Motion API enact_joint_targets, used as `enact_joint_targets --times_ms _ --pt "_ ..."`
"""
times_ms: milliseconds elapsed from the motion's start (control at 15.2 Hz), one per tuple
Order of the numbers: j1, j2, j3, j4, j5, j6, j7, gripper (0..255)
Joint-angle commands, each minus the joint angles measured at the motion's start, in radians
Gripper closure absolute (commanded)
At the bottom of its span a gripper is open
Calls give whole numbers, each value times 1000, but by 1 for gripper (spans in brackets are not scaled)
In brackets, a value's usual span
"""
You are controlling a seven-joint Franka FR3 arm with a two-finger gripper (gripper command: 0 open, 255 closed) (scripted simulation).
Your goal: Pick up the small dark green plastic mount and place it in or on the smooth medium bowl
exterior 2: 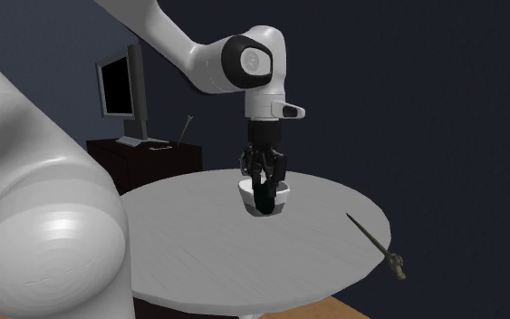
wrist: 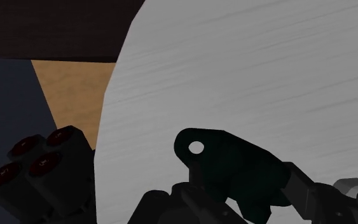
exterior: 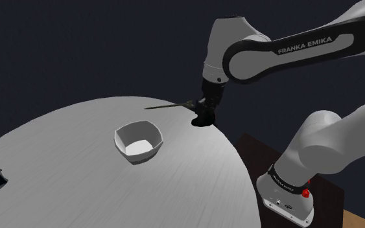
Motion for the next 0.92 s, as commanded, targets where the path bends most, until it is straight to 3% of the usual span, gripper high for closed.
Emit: enact_joint_targets --times_ms 0,330,858 --pt "0 -13 -4 17 -2 -31 0 255" --pt "-2 -33 -11 63 -7 -96 0 255" --pt "11 241 119 314 -19 -65 164 255"
